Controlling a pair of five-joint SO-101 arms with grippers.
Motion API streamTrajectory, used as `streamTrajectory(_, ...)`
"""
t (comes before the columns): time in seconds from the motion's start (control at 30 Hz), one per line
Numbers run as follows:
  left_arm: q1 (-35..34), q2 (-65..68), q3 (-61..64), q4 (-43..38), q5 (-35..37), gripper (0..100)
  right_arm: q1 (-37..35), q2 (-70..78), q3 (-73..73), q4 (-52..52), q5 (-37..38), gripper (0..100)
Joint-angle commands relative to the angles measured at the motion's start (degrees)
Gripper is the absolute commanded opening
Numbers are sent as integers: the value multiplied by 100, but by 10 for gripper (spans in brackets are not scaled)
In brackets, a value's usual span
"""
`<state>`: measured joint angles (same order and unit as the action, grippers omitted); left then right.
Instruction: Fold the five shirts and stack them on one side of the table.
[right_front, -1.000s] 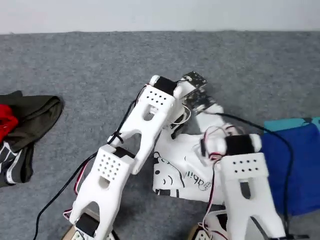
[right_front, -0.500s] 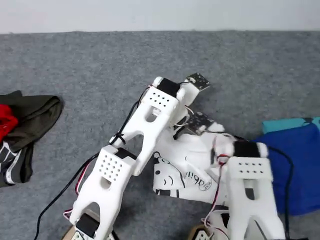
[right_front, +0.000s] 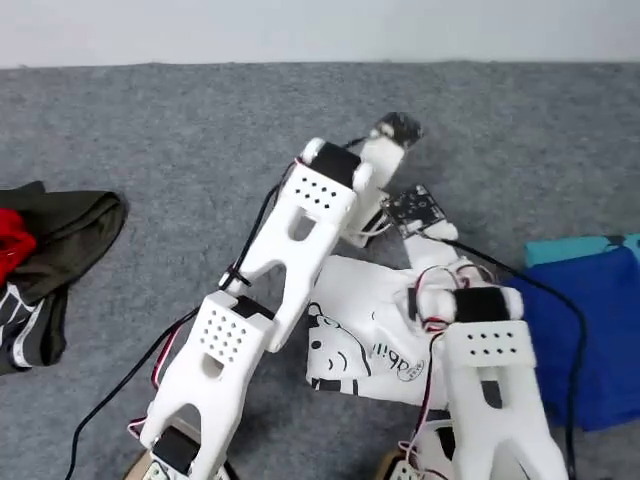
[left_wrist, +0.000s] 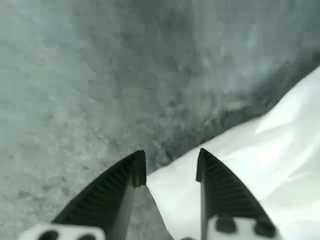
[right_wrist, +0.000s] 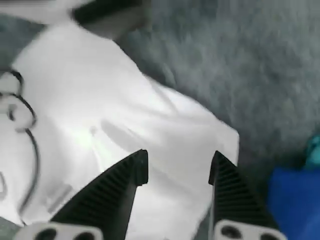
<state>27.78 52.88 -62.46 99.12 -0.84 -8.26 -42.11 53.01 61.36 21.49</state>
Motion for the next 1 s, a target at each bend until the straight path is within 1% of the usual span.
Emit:
streamTrajectory(0.0,-105,-70,-637,141,167,166,-347,-163,-26,-189,-167,198)
streamTrajectory(0.1,-466,-35,-787,141,141,166,-708,-127,-18,-207,-167,198)
streamTrajectory(0.23,-1275,-26,-778,141,114,166,-1042,-110,26,-523,-176,198)
streamTrajectory(0.37,-2207,-26,-769,141,132,166,-1288,-110,378,-1200,-167,198)
streamTrajectory(0.47,-2593,-26,-725,141,141,166,-1446,-48,809,-1798,-167,198)
streamTrajectory(0.6,-2611,-26,-462,141,141,166,-1446,541,1231,-2695,-167,198)
streamTrajectory(0.7,-2479,-26,-268,141,141,166,-1429,1200,1178,-3046,-158,198)
streamTrajectory(0.8,-2435,-26,-207,141,141,166,-1420,1666,923,-2826,-114,198)
streamTrajectory(0.97,-2400,-26,-207,141,141,166,-1385,1508,818,-1833,835,198)
